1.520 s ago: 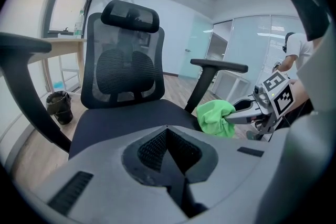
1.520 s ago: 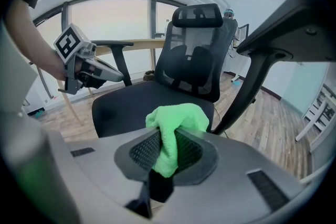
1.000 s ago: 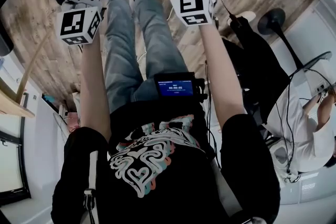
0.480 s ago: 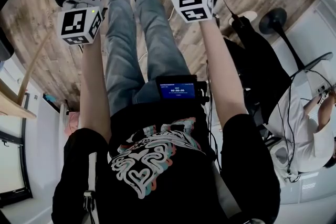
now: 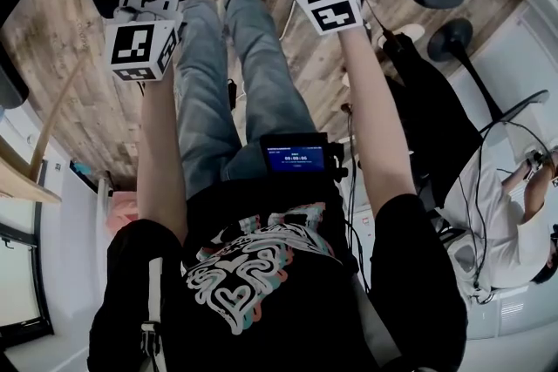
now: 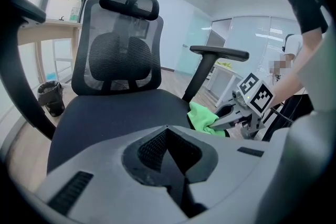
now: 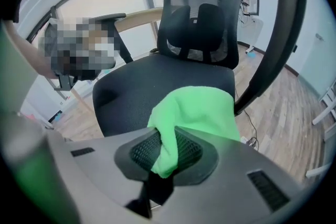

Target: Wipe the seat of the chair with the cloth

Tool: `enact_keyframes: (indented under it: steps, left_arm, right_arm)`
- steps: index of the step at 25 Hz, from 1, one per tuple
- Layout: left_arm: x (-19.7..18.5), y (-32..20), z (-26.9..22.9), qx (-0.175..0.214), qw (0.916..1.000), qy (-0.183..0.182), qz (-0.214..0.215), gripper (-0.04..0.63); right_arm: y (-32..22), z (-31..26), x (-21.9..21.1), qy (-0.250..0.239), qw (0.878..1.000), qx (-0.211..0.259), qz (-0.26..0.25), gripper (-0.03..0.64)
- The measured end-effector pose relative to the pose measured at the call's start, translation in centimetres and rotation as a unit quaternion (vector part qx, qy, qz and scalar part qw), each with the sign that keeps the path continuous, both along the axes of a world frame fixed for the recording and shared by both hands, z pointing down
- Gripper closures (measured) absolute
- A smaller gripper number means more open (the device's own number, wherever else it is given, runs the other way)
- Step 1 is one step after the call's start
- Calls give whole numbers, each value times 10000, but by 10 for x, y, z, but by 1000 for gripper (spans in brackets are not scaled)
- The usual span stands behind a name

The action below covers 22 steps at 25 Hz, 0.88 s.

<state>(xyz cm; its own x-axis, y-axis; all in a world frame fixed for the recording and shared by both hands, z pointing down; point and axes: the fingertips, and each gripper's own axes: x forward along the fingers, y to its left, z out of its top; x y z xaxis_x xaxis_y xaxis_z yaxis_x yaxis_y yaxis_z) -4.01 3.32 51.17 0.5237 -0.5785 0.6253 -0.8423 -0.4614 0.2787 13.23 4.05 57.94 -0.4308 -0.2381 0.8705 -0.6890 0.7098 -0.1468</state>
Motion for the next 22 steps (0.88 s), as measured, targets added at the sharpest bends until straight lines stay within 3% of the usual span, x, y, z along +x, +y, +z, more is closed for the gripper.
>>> enact_keyframes:
  steps: [14,22]
  left_arm:
    - [-17,-3,6,-95,9998,-51,-169,595]
    - [-25,0,19,-184,9994,-286,-120,595]
  right_arm:
    - [-14,10,-24,-15,9998,-152,-105,563]
    - [-17,17,-36,-119,9998,-183,20,563]
